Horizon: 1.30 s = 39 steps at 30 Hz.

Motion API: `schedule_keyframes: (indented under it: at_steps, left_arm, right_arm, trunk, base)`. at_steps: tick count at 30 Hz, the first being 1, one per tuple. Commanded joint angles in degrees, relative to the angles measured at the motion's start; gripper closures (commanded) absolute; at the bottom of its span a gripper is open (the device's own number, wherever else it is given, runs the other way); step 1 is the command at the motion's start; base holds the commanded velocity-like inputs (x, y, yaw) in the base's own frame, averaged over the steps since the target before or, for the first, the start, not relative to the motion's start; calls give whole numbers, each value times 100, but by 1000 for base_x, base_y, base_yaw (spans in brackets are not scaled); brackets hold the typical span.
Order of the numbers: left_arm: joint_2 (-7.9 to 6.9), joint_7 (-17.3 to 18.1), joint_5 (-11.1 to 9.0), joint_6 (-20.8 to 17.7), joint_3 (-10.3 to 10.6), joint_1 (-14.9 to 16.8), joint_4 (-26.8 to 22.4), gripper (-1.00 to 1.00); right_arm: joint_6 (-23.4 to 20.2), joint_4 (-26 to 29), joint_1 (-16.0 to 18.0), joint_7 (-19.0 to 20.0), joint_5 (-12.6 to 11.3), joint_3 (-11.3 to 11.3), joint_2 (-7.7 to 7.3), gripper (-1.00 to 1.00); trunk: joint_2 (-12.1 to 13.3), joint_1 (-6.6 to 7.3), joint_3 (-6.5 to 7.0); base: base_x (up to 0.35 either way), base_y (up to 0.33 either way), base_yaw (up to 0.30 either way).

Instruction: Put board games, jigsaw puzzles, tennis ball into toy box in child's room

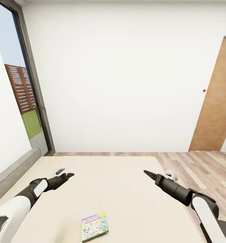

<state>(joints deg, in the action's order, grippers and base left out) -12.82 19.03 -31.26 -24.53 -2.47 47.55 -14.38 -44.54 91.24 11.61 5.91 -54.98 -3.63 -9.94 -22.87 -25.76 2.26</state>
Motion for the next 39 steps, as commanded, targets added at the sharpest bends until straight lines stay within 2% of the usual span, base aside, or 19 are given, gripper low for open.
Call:
schedule_keyframes:
  at_steps: [1,2,3,4,5,6,7,8,9,11,13,14,15,17,20,21,27,33,39]
  left_arm:
    - [8,-2,-20,-45,-26,0,-4,-100]
    - [14,-9,-20,-44,-25,0,-4,-100]
    - [16,-12,-20,-44,-27,0,-4,-100]
    - [20,-15,-20,-44,-28,0,-4,-100]
    - [21,-17,-20,-44,-29,0,-4,-100]
    - [22,-17,-20,-44,-31,0,-4,-100]
    - [23,-18,-20,-44,-31,0,-4,-100]
    - [24,-18,-20,-44,-32,0,-4,-100]
    - [24,-19,-20,-44,-33,0,-4,-100]
    - [25,-21,-20,-44,-33,0,-5,-100]
    - [25,-21,-20,-44,-33,0,-7,-100]
    - [25,-21,-20,-43,-34,0,-9,-100]
    - [25,-22,-20,-43,-34,0,-10,-100]
    - [25,-23,-15,-43,-34,0,-11,-100]
    - [25,-28,-11,-48,-34,0,-12,-100]
    - [25,-32,-8,-41,-34,0,-12,-100]
    - [39,-104,1,153,-31,0,-12,-100]
    - [76,-642,-9,236,-32,0,-12,-100]
    - [96,-833,-11,271,-33,0,-12,-100]
  right_arm:
    - [-26,3,85,-178,35,221,100,-100]
    - [-27,1,183,-409,40,458,267,-100]
    - [-29,1,238,-537,47,579,370,-100]
    - [-35,3,346,-832,80,821,593,-100]
    - [-46,4,398,-1000,107,938,696,-100]
    - [-70,5,495,-1361,174,1161,877,-100]
    - [-88,6,547,-1551,211,1265,962,-100]
    - [-148,7,665,-1935,269,1476,1099,-100]
    - [-195,7,730,-2125,290,1592,1157,-100]
    - [-359,6,969,-2826,354,2095,1376,-100]
    - [-401,6,1058,-3200,374,2327,1486,-100]
    - [-435,7,1117,-3635,387,2529,1593,-100]
    - [-450,7,1138,-3875,391,2619,1647,-100]
    - [-492,2,1187,-4907,400,2956,1843,-100]
    - [-497,0,1210,-5935,406,3273,1942,-100]
    - [-499,1,1214,-6145,407,3342,1960,-100]
    - [-483,5,1224,-6453,409,3430,1993,-100]
    - [-161,7,1235,-6489,409,3411,1976,-100]
    - [-50,8,1238,-6474,409,3405,1963,-100]
  trunk:
    - [-5,-2,-3]
    - [-5,-2,-3]
    - [-5,-2,-3]
    - [-5,-2,-3]
    - [-5,-2,-3]
    - [-5,-2,-3]
    - [-5,-2,-3]
    - [-5,-2,-3]
    - [-5,-2,-3]
    - [-5,-2,-3]
    - [-5,-2,-3]
    - [-5,-2,-3]
    - [-5,-2,-3]
    - [-5,-2,-3]
    - [-5,-2,-3]
    - [-5,-2,-3]
    - [-5,-2,-3]
    - [-5,-2,-8]
    - [-5,-2,-47]
  base:
    - [0,0,0]
    - [0,0,0]
    - [0,0,0]
    - [0,0,0]
    - [0,0,0]
    - [0,0,0]
    - [0,0,0]
    - [0,0,0]
    - [0,0,0]
    - [0,0,0]
    - [0,0,0]
    - [0,0,0]
    - [0,0,0]
    - [0,0,0]
    - [0,0,0]
    - [0,0,0]
    - [0,0,0]
    - [0,0,0]
    - [0,0,0]
